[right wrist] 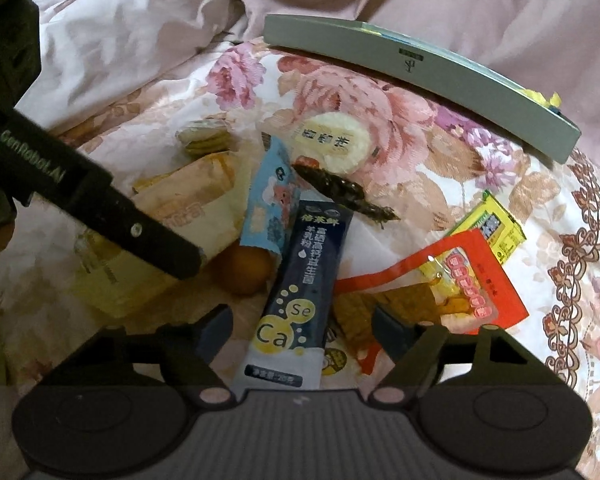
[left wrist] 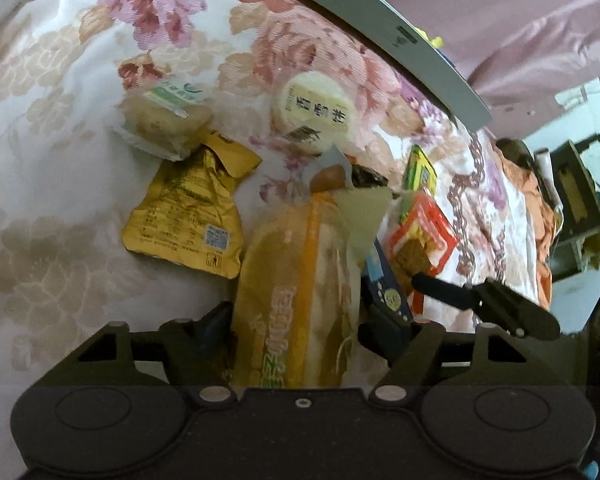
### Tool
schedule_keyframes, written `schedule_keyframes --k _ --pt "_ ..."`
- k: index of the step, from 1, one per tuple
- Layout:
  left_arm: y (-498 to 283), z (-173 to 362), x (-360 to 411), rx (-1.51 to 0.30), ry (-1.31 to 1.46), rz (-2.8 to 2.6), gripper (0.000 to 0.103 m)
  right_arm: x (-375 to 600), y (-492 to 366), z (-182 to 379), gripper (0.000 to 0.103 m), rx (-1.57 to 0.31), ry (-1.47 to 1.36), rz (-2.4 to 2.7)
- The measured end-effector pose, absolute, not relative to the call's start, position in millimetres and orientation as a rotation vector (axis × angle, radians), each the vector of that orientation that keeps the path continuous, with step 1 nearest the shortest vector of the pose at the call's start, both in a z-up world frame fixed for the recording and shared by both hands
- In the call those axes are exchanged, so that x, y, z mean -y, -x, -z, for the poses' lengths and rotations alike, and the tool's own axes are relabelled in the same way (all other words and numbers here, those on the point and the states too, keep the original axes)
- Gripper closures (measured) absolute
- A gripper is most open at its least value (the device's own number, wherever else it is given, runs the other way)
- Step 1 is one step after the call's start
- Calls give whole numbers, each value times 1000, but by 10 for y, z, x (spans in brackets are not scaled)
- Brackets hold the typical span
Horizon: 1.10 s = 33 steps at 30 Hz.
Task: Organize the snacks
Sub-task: 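Lower the left tool onto the wrapped bread while the right tool approaches the blue Ca stick, then grasp and lift the bread with the left tool while the right tool lifts the Ca stick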
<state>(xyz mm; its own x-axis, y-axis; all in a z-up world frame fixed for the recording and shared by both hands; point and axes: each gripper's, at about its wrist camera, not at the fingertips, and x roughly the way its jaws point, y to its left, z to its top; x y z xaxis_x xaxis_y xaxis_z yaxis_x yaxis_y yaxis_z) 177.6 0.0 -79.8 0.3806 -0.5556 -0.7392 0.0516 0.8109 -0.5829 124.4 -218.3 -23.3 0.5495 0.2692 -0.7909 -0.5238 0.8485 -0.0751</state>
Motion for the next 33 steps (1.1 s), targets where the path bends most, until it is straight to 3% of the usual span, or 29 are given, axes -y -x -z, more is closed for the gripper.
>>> schedule_keyframes --k 6,12,17,28,33 --pt "-1838 821 71 -1121 506 403 31 2160 -1295 262 33 -878 289 -457" --pt "-1760 806 96 -1118 462 405 41 2112 -1298 282 58 -868 300 -455" --pt "-1658 738 126 -1097 421 399 48 2115 -1288 270 61 -872 295 -458" --pt "-1745 858 203 -1101 429 432 48 2069 -1276 303 56 -879 327 -457" --pt "-1730 858 202 -1095 427 432 50 2045 -1235 310 61 -860 366 -456"
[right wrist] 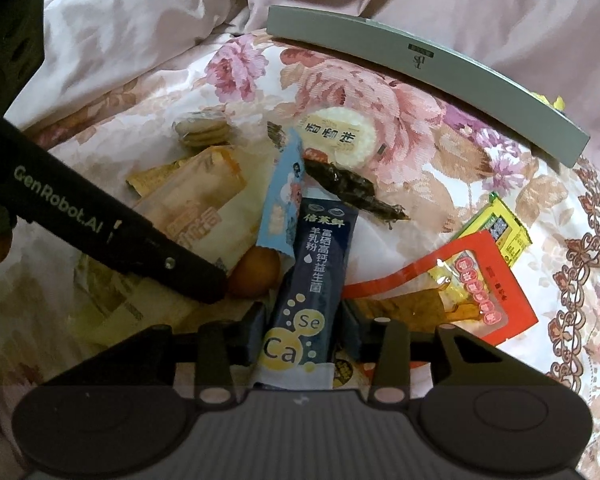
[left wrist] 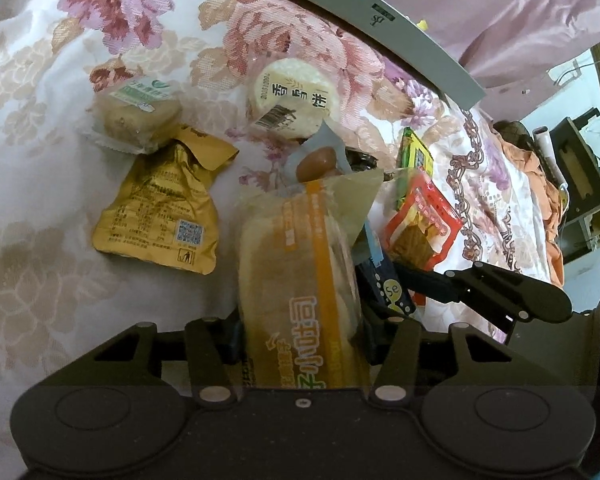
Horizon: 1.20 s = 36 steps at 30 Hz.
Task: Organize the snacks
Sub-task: 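Grasp and lift the bread with the left tool while the right tool lifts the Ca stick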
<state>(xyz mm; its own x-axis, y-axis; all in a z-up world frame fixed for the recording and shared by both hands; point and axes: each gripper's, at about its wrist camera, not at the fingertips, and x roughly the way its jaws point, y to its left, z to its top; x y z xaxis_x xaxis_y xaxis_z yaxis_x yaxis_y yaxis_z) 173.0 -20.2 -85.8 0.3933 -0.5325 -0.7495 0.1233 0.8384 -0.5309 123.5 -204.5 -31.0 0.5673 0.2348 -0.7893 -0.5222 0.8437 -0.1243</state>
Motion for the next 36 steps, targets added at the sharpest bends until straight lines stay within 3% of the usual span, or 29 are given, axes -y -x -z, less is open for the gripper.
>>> schedule_keyframes --k 8,17,36 --pt "-1599 820 214 -1086 431 452 53 1888 -1069 353 70 -792 609 -390" --pt "-1460 729 192 -1038 454 466 54 1656 -707 592 73 -557 1086 -291" --pt "-1325 510 197 -887 473 523 54 1710 -841 759 74 -354 1398 -61"
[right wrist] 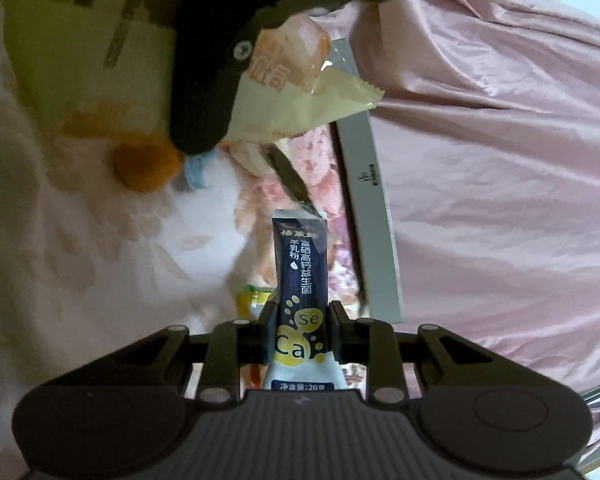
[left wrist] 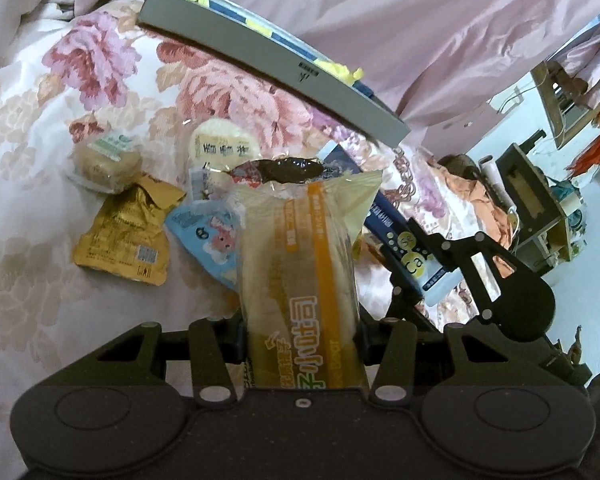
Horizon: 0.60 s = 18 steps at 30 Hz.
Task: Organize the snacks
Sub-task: 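Grasp and lift the bread with the left tool while the right tool lifts the Ca stick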
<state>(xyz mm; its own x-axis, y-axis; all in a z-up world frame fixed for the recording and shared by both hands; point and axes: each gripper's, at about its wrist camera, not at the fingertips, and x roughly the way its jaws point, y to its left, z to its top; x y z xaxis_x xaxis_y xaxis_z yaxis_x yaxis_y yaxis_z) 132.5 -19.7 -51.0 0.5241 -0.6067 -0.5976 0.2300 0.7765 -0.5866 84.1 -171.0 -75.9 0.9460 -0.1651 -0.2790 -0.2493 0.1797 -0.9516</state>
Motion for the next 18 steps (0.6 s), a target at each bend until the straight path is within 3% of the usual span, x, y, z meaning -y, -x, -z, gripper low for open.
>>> schedule_keyframes --k 18 --pt "-1762 -28 136 -609 523 424 54 1738 -910 355 74 -95 1271 104"
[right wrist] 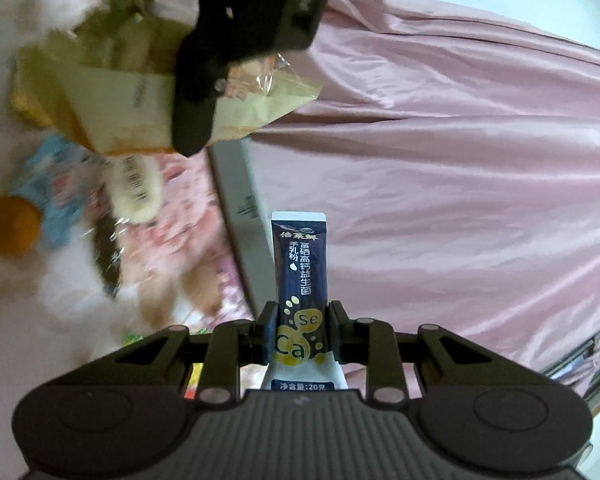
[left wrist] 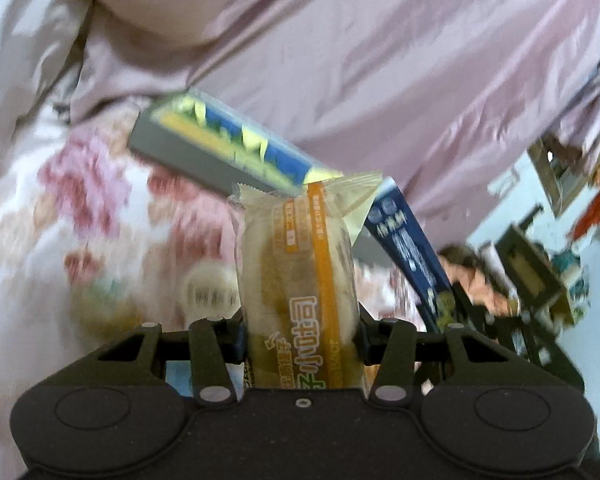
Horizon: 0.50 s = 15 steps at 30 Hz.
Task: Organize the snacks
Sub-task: 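Grasp and lift the bread with the left tool while the right tool lifts the Ca stick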
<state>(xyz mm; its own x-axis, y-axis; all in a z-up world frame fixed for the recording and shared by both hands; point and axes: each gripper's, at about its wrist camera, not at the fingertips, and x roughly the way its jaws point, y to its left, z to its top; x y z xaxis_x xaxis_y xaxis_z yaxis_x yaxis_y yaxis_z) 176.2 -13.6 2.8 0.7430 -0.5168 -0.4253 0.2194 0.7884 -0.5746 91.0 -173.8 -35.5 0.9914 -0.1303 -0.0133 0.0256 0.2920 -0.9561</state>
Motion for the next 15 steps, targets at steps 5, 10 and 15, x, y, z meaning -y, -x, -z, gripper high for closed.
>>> schedule_keyframes --k 5,10,15 --pt "-2190 -260 85 -495 557 366 53 1759 -1080 219 74 -37 1216 147" --pt "-2617 -425 -61 -399 588 294 53 1733 -1415 71 74 -8 1132 183" --pt "-3001 -404 -222 -339 632 245 53 1639 -1863 -26 74 3 1065 202"
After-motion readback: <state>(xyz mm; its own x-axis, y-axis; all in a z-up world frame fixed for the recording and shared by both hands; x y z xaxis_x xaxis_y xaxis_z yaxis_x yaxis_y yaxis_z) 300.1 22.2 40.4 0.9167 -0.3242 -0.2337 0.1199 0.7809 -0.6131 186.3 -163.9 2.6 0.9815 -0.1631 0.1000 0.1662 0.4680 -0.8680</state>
